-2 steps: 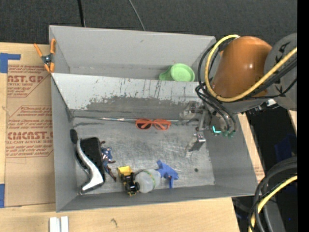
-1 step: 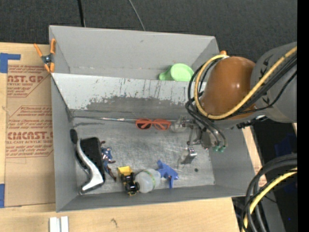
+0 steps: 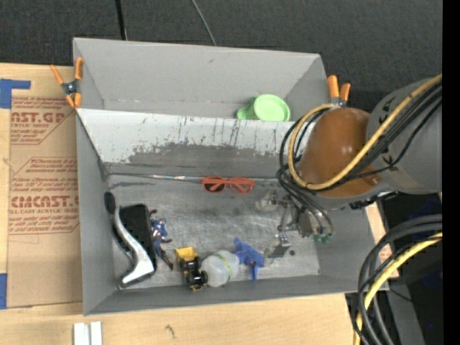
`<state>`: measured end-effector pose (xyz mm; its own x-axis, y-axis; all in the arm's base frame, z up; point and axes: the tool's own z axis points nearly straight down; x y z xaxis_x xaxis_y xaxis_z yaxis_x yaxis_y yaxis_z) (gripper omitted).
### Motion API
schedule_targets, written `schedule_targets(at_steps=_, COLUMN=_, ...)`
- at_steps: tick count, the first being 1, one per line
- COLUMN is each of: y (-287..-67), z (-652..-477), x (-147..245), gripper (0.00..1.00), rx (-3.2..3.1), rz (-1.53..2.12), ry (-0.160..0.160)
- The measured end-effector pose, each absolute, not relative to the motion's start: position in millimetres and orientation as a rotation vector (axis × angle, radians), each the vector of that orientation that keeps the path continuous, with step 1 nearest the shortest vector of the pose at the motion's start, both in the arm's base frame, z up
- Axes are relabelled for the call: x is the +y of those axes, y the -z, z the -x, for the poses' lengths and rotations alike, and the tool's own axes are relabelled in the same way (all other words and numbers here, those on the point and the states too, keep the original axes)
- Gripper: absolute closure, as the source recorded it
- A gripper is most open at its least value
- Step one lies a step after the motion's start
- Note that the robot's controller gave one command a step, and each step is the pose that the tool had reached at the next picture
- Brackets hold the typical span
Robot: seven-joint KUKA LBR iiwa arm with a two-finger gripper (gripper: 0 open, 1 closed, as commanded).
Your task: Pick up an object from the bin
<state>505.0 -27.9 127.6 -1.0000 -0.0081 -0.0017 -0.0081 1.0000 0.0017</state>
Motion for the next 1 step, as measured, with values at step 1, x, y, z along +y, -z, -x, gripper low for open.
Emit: schedule_targets(at_steps=1, y=-93.3, z=-489.5, x=-29.6, gripper=0.0, rx=3.137, rz=0.155, ry=0.001)
